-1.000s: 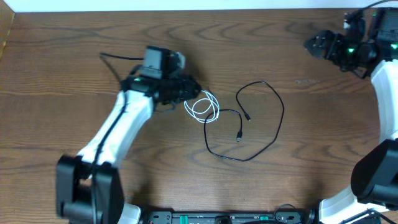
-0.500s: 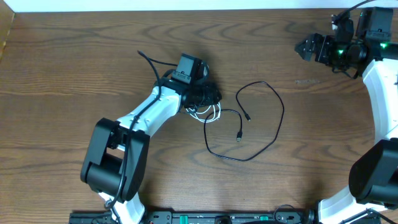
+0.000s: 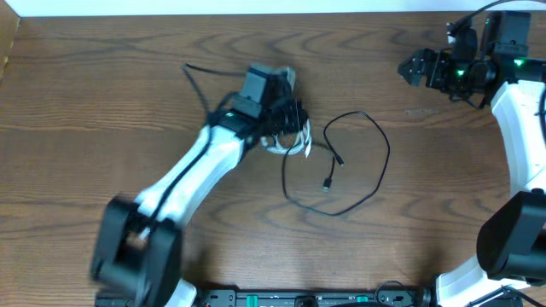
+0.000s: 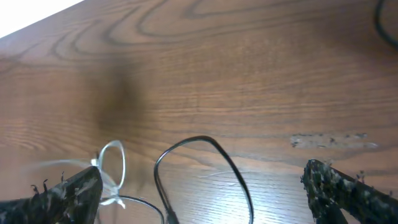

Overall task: Untangle cables
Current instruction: 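Lift the white cable with the left gripper and pull it up-left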

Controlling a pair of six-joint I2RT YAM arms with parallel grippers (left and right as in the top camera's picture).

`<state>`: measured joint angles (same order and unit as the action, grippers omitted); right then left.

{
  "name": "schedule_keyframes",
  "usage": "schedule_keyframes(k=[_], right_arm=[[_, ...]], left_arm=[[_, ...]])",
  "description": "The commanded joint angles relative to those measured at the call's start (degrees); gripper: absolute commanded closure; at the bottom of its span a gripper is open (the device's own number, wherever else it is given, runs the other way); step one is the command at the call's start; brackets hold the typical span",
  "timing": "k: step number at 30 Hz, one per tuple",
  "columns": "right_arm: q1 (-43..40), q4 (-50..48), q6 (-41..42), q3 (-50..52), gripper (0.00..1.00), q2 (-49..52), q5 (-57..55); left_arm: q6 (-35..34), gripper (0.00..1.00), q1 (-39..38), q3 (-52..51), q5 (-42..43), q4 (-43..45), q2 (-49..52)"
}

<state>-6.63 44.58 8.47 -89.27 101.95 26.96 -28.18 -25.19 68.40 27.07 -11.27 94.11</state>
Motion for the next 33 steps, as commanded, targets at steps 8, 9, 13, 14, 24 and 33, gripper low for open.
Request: schedule_keyframes(k=[8,9,13,14,24,33], right_arm=[[8.59,-0.42,-3.5,0.55,0.01,0.37,0.81],[9.29,-0.42,-3.48,0.55,0.01,0.39,0.96],[12.0,-0.66,-4.92,0.55,0.01,0.44,4.37],[12.96,-0.9,-4.9,0.55,0.01,0.74,4.81],[19.71,-2.4,-5.97,0.55,0.03,6.73,11.5],[20.04,-5.55,-5.97,0.55,0.02,6.93,14.75]], left_arm=[[1.51,0.92,2.21,2.75,-1.4,4.59,-18.75],[1.29,0.93,2.82,2.75,-1.4,4.79,-19.34],[0.11,0.92,4.42,2.75,-1.14,5.16,-20.33],[-0.7,0.93,4.74,2.75,-1.11,5.2,-20.39],[-2.75,0.92,5.25,2.78,-0.96,10.97,-20.83],[-12.79,0.93,11.06,2.78,-0.98,25.16,-26.6]])
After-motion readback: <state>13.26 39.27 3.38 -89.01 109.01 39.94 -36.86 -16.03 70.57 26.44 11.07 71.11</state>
